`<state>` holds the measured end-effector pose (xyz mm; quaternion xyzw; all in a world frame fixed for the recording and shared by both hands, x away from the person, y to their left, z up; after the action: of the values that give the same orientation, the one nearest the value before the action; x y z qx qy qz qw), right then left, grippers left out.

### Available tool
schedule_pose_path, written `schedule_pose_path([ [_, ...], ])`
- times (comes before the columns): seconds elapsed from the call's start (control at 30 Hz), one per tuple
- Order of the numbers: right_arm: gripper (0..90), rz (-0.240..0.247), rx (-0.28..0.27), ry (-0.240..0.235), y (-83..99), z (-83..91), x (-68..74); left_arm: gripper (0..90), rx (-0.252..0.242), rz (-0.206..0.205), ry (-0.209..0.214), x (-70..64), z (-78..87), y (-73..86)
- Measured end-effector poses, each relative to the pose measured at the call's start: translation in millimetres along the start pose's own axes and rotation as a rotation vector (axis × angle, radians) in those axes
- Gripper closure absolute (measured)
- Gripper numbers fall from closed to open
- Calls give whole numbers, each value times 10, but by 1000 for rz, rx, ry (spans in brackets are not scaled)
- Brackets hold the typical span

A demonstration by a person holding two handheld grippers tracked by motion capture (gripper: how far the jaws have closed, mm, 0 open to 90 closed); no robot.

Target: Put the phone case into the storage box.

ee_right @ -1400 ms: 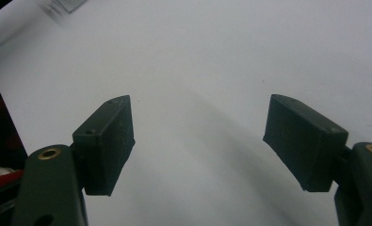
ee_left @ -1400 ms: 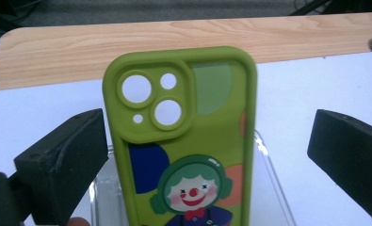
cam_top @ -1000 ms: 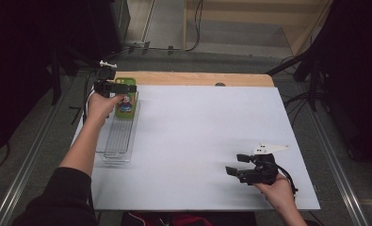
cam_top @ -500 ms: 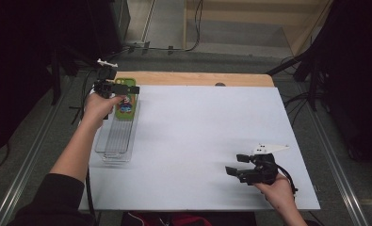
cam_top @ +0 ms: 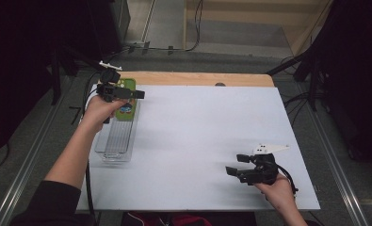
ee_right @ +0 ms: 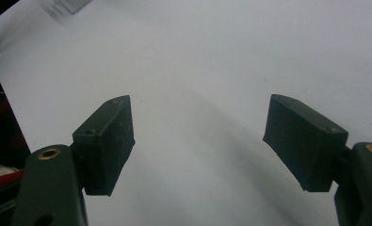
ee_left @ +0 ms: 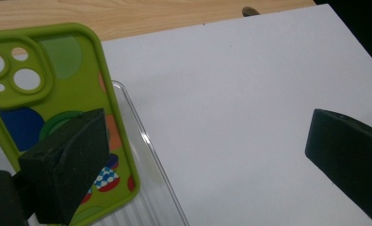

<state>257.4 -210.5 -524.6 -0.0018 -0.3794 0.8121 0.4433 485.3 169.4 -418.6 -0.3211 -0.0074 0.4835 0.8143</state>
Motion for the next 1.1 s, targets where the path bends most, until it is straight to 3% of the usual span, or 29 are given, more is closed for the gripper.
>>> schedule_pose_path([
  [0.17, 229, 1, -1, -1, 0, 1, 3, 10, 7, -22, 13, -58, 9, 54],
  [0.27, 229, -1, -1, -1, 0, 4, 1, 88, 8, -23, 23, -93, 19, 87],
  [0.43, 229, 0, 0, -1, -1, 0, 1, 90, 9, -39, 49, -161, 22, 133],
  [0.5, 229, 0, 0, -1, -1, 1, 1, 146, 11, -45, 61, -192, 20, 152],
  [1.1, 229, -6, -2, 1, 2, 8, -10, 148, 26, -84, 97, -346, -47, 346],
])
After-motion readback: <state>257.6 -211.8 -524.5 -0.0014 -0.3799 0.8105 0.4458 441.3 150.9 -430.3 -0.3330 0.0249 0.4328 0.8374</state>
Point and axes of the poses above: each handheld gripper's, and its own axes: z roughly backward along the jaws, y roughly out of its underside, x roughly to its left, the point moved 6 cm from there along -z, roughly forward along the jaws, and after that the axes turned 8 degrees about x, right-handed, at the moved point
